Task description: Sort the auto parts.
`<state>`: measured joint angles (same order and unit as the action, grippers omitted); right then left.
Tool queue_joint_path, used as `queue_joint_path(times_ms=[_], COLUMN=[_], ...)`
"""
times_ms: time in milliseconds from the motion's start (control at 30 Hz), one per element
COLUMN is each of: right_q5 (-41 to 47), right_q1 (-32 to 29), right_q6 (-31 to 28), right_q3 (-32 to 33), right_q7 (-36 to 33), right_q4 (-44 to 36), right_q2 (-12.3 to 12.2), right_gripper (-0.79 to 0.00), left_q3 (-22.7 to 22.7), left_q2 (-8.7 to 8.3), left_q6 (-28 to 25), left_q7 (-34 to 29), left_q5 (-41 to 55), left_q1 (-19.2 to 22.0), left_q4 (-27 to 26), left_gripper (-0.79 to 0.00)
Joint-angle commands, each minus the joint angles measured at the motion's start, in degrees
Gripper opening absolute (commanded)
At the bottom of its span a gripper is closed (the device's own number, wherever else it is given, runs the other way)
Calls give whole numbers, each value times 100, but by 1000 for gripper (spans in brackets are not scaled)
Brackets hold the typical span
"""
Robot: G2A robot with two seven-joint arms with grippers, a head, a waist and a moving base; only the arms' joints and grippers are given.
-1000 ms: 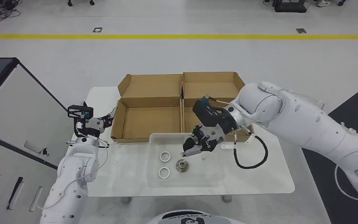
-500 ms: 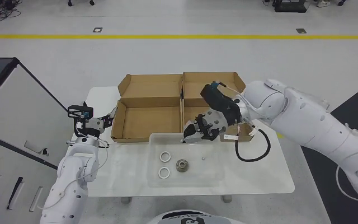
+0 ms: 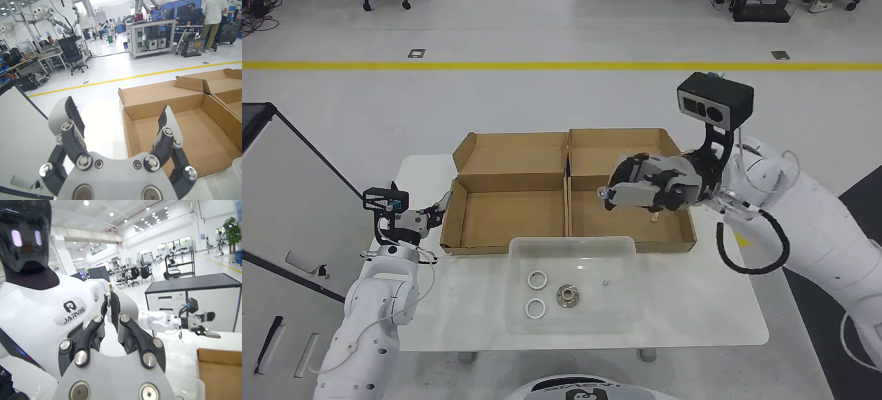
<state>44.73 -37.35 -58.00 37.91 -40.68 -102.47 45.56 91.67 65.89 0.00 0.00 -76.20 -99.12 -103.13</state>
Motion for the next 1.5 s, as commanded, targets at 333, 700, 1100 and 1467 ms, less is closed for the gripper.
queue_joint_path(times_ms=[333,700,1100,1467], right_q5=[1032,1218,1908,1287], right_q1=[-181,-159,-304,-344], right_q6=[0,0,0,470], right_q3=[616,638,819,1202], right_q7=[-561,-562,-251,-580], right_q4=[-323,-347,-912,-569], right_q2=[743,916,1188,1393], right_gripper=[-785,-785,-785,-785], left_q3=[0,0,0,0], left_q2=[0,0,0,0], left_q6=[0,0,0,0], left_q7=[0,0,0,0], left_q5=[0,0,0,0], left_q1=[0,0,0,0], left_q4=[0,0,0,0], left_gripper=[0,0,0,0])
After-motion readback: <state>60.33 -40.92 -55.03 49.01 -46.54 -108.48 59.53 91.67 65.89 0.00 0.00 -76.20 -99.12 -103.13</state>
